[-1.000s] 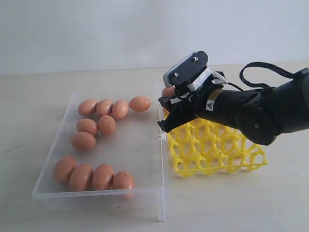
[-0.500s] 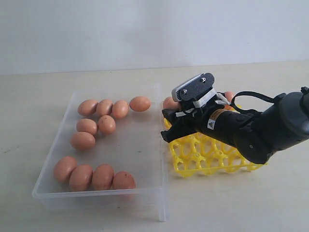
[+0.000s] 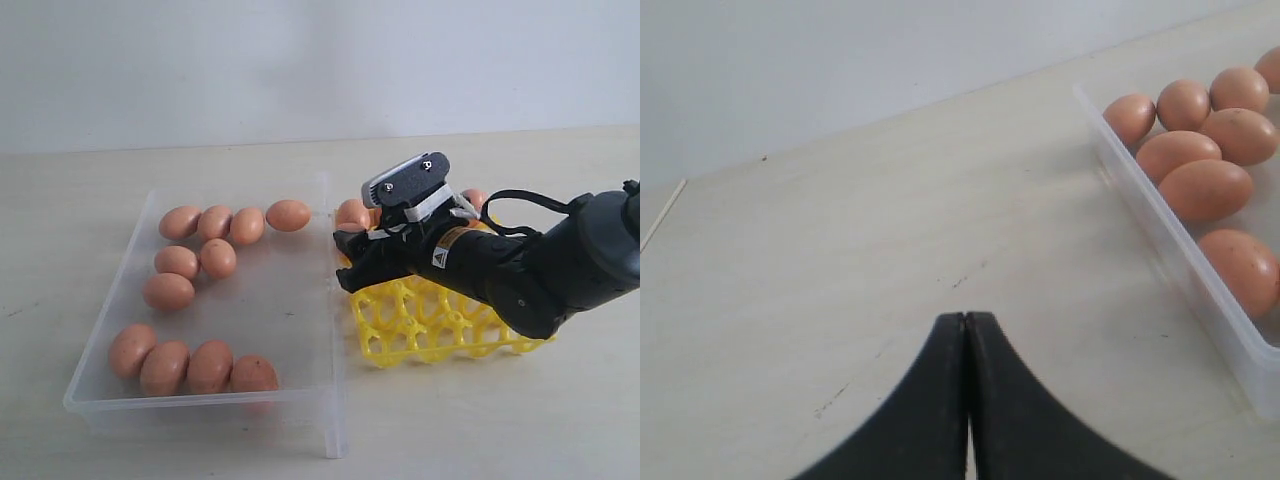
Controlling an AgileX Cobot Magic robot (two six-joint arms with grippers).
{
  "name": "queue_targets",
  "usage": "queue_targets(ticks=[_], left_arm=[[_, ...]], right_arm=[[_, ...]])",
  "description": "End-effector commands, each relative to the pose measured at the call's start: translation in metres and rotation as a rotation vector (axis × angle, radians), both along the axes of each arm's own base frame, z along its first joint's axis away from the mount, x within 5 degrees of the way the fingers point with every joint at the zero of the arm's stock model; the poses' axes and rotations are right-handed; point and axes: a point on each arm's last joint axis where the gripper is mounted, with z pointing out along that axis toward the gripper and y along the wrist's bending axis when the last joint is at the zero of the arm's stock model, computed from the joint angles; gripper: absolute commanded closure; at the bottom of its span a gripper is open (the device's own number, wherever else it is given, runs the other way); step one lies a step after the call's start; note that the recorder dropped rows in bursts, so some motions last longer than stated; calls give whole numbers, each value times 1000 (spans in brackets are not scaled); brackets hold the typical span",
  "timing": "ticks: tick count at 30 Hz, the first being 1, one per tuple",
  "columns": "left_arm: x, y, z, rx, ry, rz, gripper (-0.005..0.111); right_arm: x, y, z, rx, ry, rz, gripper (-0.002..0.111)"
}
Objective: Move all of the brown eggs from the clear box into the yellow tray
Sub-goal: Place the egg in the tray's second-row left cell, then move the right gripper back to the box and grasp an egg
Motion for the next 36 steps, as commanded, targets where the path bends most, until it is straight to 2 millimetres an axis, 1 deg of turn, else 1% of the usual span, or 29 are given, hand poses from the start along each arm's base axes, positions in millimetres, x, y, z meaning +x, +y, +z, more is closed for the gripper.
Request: queue_targets(ticks=[1,4,6,8,10,13,15,17,19,21,22,24,27,29,32,36], left_arm=[[0,0,2,-6,-18,-1,107],[0,0,2,-6,-18,-1,107],[0,0,2,-6,-18,-1,107],[0,0,2,-6,-18,-1,107],[0,0,2,-6,-18,-1,107],[0,0,2,-6,-18,-1,107],[0,0,2,-6,-18,-1,107],[0,0,2,-6,-18,-1,107],[0,0,2,-6,-18,-1,107],[0,0,2,-6,-18,-1,107],[0,0,2,-6,-18,-1,107],[0,0,2,-6,-18,-1,107],[0,0,2,-6,-18,-1,107],[0,0,2,-6,-18,-1,107],[0,0,2,-6,-18,-1,107],[0,0,2,-6,-18,-1,107]], right_arm=[[-3,-3,28,-34,-8,6,41],[-10,-8,65,-36,-16,-19,44],[-16,-13,90,-33,11,-46,46],[-24,-14,116,2,130,-109,47],[-33,-10,132,-36,244,-139,47],[-41,8,155,-83,306,-111,48],[-48,27,166,-78,335,-64,49],[-54,51,173,-67,351,21,49],[-56,74,173,-54,410,83,49],[-53,98,172,-25,506,107,49],[-50,109,168,-36,556,119,49],[-42,127,160,-68,628,123,49],[-20,152,146,-77,715,62,49],[-4,165,132,-72,761,11,49],[20,178,117,-67,785,-62,49],[42,195,100,-111,786,-88,49]])
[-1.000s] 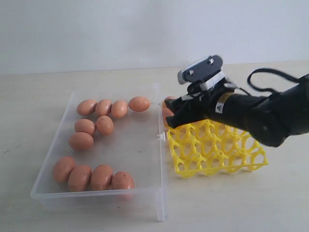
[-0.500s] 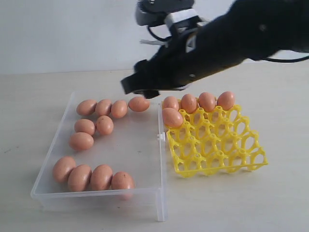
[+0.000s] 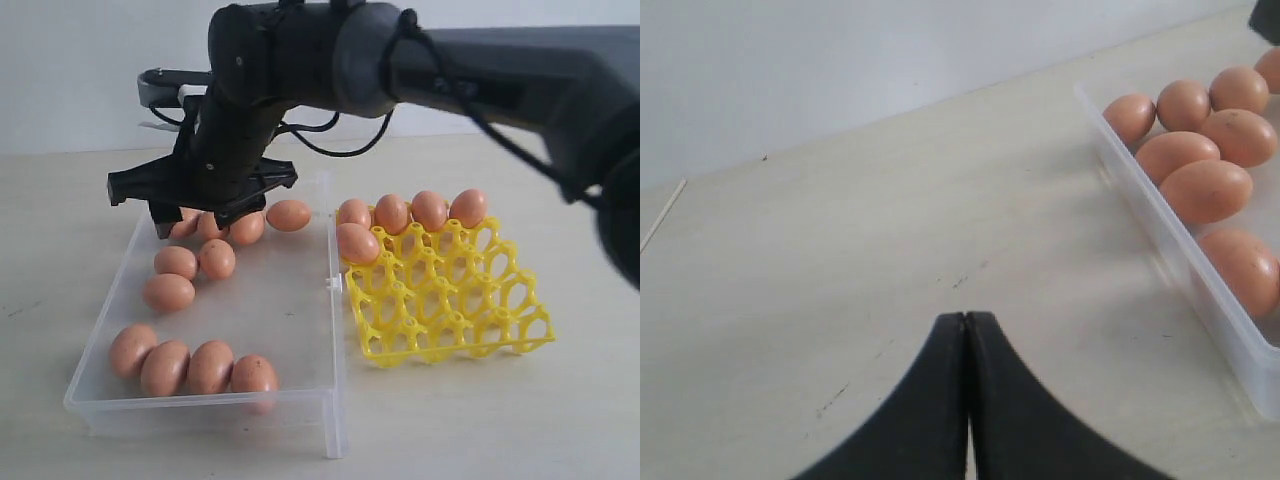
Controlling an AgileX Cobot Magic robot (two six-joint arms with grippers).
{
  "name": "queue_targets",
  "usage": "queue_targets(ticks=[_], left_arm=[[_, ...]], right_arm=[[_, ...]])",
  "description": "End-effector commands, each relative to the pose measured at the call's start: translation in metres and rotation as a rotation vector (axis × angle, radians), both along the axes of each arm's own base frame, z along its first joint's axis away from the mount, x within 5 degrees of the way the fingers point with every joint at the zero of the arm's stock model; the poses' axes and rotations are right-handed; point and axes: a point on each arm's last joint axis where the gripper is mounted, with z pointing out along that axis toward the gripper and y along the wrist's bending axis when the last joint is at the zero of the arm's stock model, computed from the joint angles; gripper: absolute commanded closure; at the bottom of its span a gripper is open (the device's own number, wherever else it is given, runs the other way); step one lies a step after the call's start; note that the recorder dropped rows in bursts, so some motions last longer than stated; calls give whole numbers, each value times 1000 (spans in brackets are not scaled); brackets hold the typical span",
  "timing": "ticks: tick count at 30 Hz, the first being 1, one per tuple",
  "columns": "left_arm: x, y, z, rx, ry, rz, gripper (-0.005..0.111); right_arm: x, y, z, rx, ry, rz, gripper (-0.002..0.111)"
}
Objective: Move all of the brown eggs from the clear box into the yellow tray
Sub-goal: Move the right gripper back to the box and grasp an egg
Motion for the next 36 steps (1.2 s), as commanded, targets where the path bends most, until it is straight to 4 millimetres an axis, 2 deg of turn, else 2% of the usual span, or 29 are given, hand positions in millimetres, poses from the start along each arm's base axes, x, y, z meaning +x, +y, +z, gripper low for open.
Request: queue_targets(ticks=[1,5,11,23,25,26,27,28,29,31,35,36], left_arm=[[0,0,2,-6,-18,-1,107],[0,0,2,-6,-18,-1,107],[0,0,2,-6,-18,-1,107],[0,0,2,-6,-18,-1,107],[0,0,2,-6,-18,-1,107],[0,0,2,-6,-18,-1,107],[0,0,2,-6,-18,-1,107],[0,0,2,-6,-18,-1,107],[0,0,2,-6,-18,-1,107],[0,0,2,-6,-18,-1,107],[0,0,2,-6,-18,-1,107],[0,0,2,-6,-18,-1,107]], right_arm=[[26,12,-22,-77,11,-24,49],[41,14,-41,-201,-7,-51,49],[52,21,-58,-226,-33,-49,49],[59,24,-89,-250,-35,-42,51],[59,25,-90,-257,-43,-9,65],[59,25,-90,-264,-52,17,83],[59,25,-90,-268,-56,28,95],[59,25,-84,-267,-69,46,108],[60,25,-78,-256,-81,44,108],[64,22,-51,-205,-141,37,108],[61,19,16,-64,-375,94,108],[58,16,21,-50,-395,98,108]])
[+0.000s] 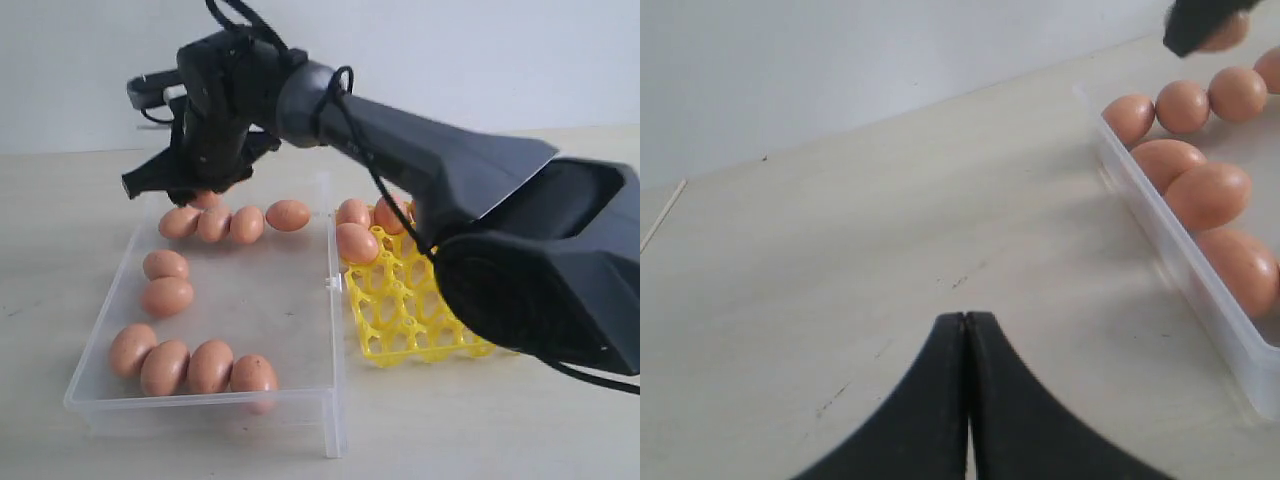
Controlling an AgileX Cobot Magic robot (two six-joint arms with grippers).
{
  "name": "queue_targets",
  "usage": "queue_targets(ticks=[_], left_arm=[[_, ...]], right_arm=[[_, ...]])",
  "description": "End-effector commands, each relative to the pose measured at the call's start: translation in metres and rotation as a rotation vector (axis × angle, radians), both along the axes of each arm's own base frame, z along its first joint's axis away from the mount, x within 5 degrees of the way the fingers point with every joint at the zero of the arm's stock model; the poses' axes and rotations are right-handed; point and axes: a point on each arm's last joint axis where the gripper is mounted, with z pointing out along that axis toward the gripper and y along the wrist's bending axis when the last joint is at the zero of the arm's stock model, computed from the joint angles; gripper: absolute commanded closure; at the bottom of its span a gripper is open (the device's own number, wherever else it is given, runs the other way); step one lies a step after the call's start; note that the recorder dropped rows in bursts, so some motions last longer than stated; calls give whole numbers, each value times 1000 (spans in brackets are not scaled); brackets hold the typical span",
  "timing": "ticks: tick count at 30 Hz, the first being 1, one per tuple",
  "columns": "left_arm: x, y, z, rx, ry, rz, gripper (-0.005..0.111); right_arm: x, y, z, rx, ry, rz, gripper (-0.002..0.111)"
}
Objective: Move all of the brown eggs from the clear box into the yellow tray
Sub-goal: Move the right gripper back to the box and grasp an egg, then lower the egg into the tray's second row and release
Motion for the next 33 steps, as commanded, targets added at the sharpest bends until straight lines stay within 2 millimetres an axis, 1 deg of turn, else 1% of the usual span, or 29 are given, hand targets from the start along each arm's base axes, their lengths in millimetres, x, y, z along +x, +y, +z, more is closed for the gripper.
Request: queue_targets(ticks=[1,2,3,4,5,6,7,8,9,10,12,13,15,16,19,22,25,29,33], left_arm=[[0,0,2,-6,-18,-1,107],[0,0,2,-6,-18,-1,107],[0,0,2,-6,-18,-1,107],[0,0,2,-6,-18,-1,107],[0,0,2,-6,-18,-1,107],[0,0,2,-6,-18,-1,107],[0,0,2,-6,-18,-1,107],[0,0,2,-6,-18,-1,107],[0,0,2,-6,-18,-1,107],[0,0,2,-6,-18,-1,107],[0,0,2,-6,-18,-1,107],[0,0,2,-6,-18,-1,107],[0,0,2,-6,-18,-1,107],[0,0,2,-6,-18,-1,107],[0,0,2,-6,-18,-1,107],[0,0,2,-6,-18,-1,107],[0,0,2,-6,-18,-1,107],[0,0,2,-6,-18,-1,107],[0,0,2,-6,-18,-1,107]], right_arm=[[-11,-14,48,102,-186,59,108],[-15,-20,57,125,-235,68,108],[-25,-33,53,141,-276,92,108],[-32,-45,53,180,-320,95,108],[-44,-65,59,264,-412,93,108],[-51,-80,51,280,-431,88,108],[-60,-95,56,337,-505,86,108],[-68,-111,45,346,-521,78,108],[-76,-124,43,355,-562,81,108],[-86,-144,37,367,-611,74,108],[-97,-168,29,357,-682,66,108],[-104,-186,21,329,-693,38,108],[-109,-208,14,304,-702,-7,108],[-112,-220,6,289,-690,-32,108],[-114,-249,-9,265,-677,-104,108],[-112,-267,-22,278,-649,-158,108],[-107,-275,-33,276,-619,-176,108],[-102,-276,-50,300,-595,-172,108],[-98,-270,-63,319,-555,-135,108]])
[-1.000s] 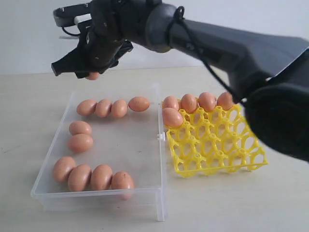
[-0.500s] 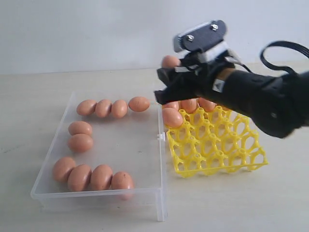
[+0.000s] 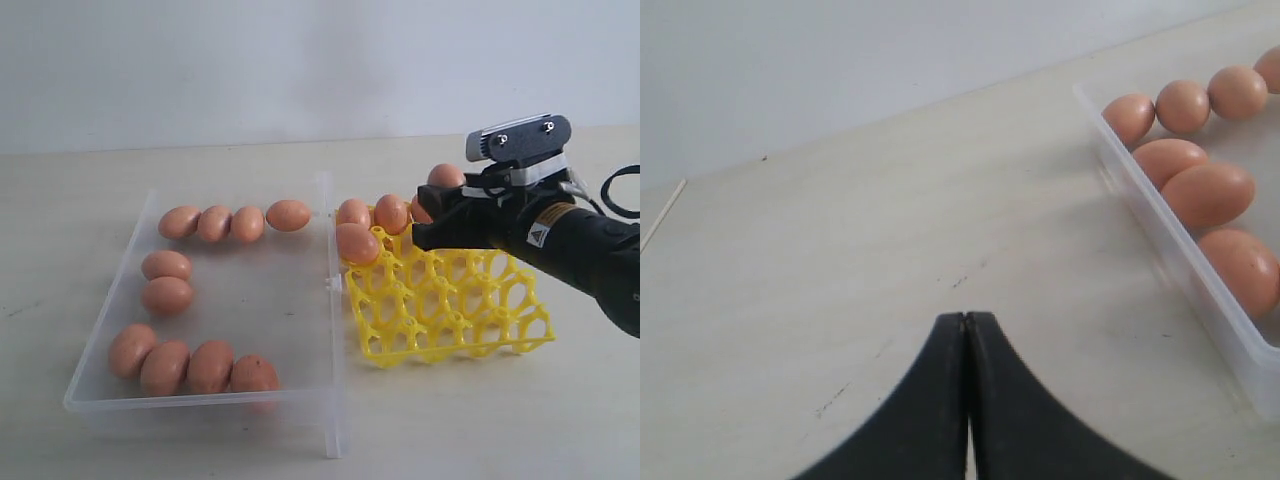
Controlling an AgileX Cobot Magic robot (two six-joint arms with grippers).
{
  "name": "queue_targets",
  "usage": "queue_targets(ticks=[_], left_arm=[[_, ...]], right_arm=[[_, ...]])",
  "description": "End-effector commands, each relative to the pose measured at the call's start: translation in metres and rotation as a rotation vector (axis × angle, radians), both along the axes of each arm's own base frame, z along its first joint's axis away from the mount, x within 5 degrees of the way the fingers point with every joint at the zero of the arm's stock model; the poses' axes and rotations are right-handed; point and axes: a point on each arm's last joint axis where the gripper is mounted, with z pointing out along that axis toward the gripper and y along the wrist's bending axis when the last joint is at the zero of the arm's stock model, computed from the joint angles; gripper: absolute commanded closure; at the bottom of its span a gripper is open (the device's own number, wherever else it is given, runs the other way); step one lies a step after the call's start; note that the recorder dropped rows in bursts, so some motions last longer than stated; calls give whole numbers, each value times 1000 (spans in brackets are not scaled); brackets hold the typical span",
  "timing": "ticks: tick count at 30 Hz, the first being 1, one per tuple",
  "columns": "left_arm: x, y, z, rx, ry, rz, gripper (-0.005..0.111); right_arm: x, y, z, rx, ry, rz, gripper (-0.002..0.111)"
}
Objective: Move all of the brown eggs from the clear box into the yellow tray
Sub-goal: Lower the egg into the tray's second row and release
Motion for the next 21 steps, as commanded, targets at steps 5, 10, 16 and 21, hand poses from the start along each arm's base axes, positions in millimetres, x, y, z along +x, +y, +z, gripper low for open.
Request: queue_targets(ticks=[5,10,16,21], left_arm=[[0,0,2,-6,-18,-1,107],[0,0,2,-6,-18,-1,107],[0,0,2,-6,-18,-1,107],[0,0,2,-6,-18,-1,107]], right_arm=[[17,10,-18,51,25,55,108],[27,14,-23,49,26,63,108],[32,22,-29,77,62,131,108],[34,24,-33,69,74,143,97]])
